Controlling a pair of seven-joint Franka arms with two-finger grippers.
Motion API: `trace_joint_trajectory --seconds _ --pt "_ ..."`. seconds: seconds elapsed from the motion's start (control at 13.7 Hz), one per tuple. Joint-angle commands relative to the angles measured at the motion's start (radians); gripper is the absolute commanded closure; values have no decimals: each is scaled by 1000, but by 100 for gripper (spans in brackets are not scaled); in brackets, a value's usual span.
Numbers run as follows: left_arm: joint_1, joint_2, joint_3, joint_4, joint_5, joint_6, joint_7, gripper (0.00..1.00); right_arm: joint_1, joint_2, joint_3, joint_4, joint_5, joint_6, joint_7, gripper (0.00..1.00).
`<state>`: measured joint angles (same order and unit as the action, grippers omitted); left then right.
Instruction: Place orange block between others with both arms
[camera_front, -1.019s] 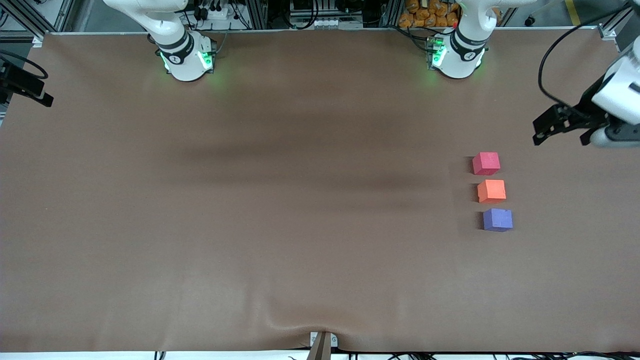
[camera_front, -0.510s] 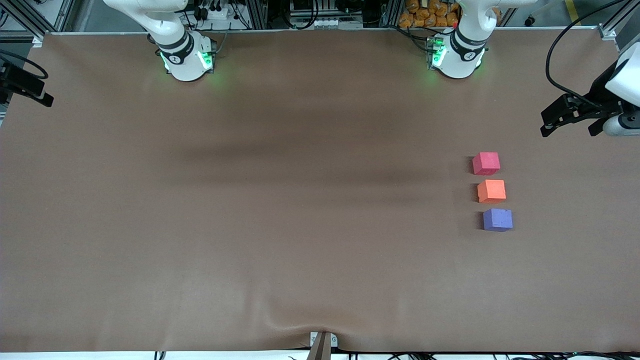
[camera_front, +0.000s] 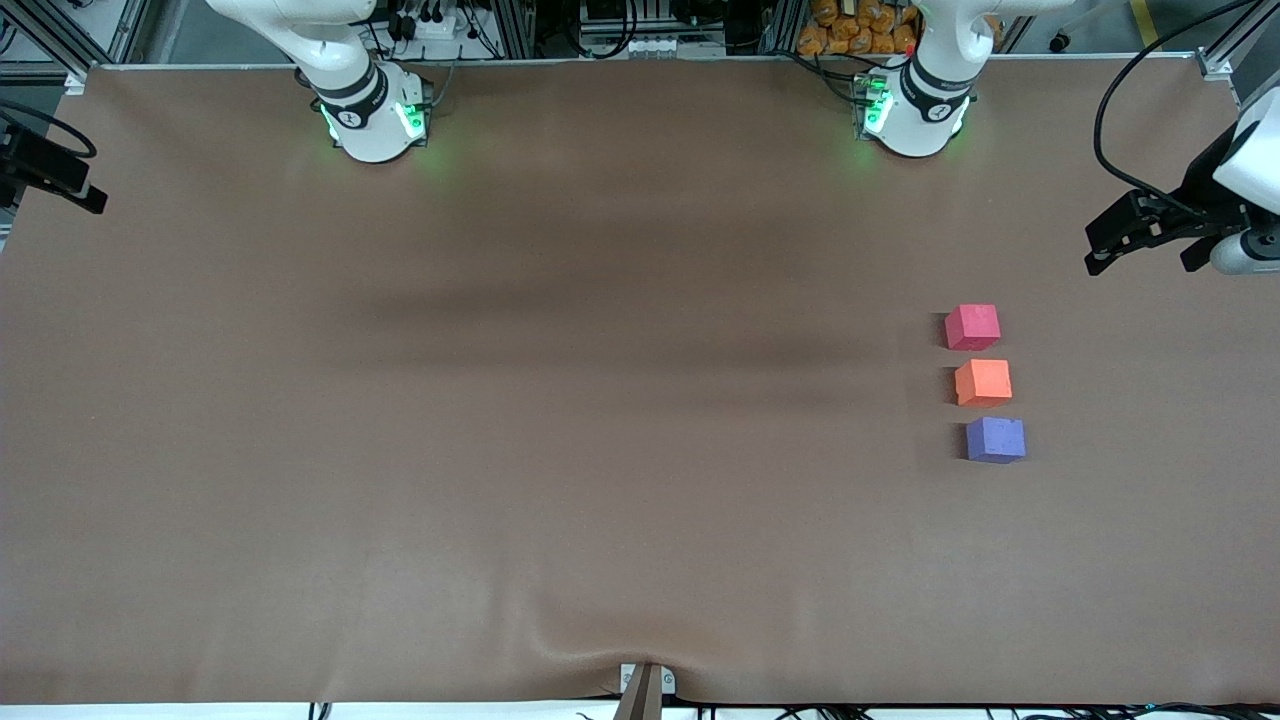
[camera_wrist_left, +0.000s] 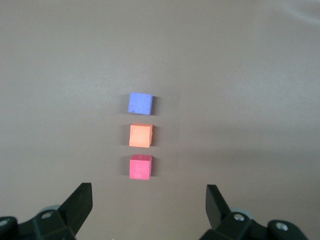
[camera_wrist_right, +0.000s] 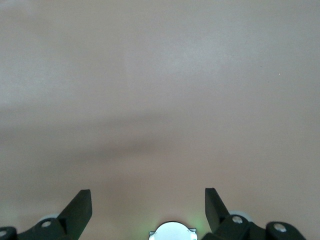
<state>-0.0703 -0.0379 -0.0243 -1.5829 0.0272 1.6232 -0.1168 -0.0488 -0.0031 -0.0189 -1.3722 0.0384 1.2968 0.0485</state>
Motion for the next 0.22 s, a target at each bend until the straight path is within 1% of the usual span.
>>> trace_joint_trajectory --seconds 0.0,0.15 --pt "-16 -5 10 -3 20 -11 -9 0 -2 -9 4 4 6 -10 13 0" --pt "-14 -4 9 -6 13 -11 -15 0 -2 -9 4 4 6 -10 13 0"
